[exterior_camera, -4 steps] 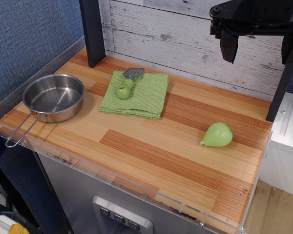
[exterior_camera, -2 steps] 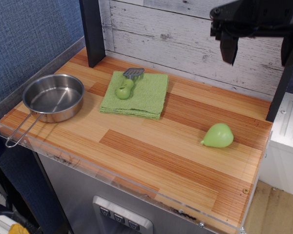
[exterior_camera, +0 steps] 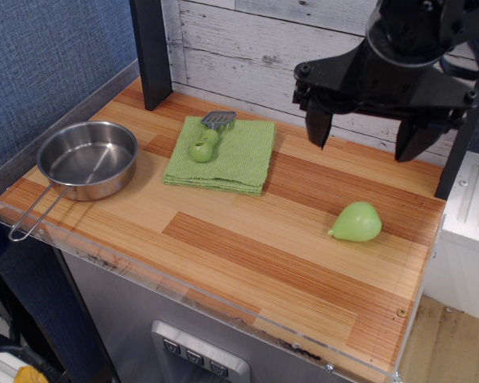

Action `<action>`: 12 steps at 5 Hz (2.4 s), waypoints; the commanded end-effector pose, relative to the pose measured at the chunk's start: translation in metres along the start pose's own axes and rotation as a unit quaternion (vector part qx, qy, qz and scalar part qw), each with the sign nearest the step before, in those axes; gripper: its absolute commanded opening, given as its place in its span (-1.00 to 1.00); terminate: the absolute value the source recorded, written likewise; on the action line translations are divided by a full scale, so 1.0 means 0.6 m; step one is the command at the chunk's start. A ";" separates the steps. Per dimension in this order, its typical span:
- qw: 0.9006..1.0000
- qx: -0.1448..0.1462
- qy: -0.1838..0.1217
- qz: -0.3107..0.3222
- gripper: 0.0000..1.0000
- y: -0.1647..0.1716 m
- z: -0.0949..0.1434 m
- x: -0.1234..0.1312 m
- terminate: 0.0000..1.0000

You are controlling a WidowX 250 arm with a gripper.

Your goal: Put the pear inside the pan.

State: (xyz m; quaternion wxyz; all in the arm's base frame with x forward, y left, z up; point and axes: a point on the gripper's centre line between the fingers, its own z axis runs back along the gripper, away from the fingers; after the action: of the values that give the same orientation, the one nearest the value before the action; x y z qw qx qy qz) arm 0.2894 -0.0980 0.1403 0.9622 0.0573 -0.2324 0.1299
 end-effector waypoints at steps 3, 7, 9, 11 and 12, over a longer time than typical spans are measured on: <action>0.993 -0.048 0.096 -0.038 1.00 0.003 -0.081 -0.019 -1.00; 0.991 -0.035 0.117 -0.059 1.00 -0.022 -0.174 -0.018 -1.00; 0.990 -0.033 0.126 -0.054 1.00 -0.025 -0.196 -0.025 -1.00; 0.991 -0.037 0.122 -0.049 -1.00 -0.023 -0.194 -0.035 -1.00; 0.991 -0.038 0.120 -0.049 -1.00 -0.024 -0.188 -0.038 -1.00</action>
State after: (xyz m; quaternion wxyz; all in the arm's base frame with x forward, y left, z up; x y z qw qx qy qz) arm 0.3211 -0.0961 0.0150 0.9913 0.0213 -0.0994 0.0830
